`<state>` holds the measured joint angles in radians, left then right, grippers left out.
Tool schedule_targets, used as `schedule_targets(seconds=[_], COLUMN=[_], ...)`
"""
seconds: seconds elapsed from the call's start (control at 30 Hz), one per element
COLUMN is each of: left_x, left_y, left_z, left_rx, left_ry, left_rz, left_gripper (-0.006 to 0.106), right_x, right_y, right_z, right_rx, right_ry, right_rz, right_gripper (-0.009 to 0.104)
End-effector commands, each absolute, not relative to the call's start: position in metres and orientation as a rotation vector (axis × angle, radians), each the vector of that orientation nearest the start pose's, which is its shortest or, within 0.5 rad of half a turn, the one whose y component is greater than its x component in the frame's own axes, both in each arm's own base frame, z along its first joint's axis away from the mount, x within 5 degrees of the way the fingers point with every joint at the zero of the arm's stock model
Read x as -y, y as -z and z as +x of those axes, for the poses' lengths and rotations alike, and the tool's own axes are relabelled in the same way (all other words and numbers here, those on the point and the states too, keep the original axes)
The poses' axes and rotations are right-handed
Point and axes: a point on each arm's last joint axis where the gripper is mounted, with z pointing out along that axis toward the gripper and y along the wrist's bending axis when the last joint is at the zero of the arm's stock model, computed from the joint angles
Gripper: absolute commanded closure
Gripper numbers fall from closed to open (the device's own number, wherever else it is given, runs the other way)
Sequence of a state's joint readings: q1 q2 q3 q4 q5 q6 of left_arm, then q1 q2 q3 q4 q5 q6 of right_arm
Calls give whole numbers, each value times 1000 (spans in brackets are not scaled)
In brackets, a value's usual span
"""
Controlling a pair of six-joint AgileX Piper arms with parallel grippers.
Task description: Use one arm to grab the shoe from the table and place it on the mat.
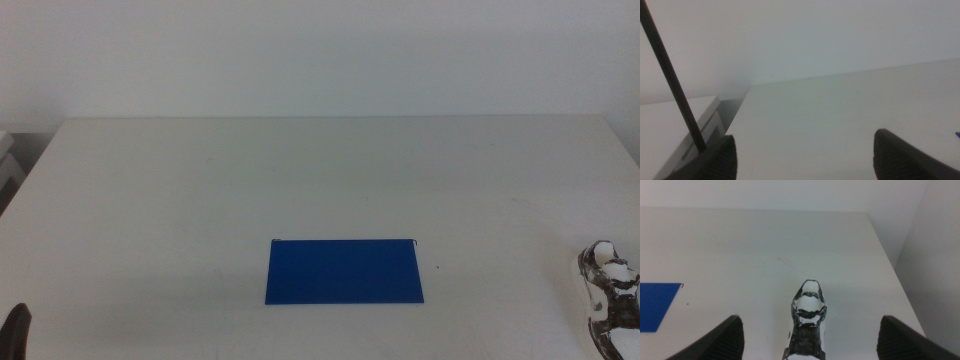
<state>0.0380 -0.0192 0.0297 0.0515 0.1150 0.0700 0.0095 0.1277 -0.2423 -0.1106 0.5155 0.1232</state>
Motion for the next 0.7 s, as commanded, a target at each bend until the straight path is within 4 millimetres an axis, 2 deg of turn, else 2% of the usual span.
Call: schedule_targets(seconds=[0.0, 0.17, 0.37, 0.5, 0.67], left_x=[-2, -2, -2, -2, -2], left_y=[-200, -200, -200, -200, -200], left_z=[56, 56, 56, 56, 56], left_rx=[-1527, -1527, -1527, -1527, -1527], left_ry=[-113, -113, -113, -113, -113], left_rz=[55, 55, 55, 55, 55], left_gripper=[7, 7, 7, 7, 7], right_x=[5, 6, 0, 0, 0], right_y=[-269, -297, -340, -367, -389], right_z=[58, 68, 83, 102, 134], right_rx=[-1840, -1910, -2008, -2147, -2333], right_ry=[50, 53, -61, -60, -73], right_rz=[37, 48, 101, 115, 196], right_gripper=[3, 3, 3, 3, 3])
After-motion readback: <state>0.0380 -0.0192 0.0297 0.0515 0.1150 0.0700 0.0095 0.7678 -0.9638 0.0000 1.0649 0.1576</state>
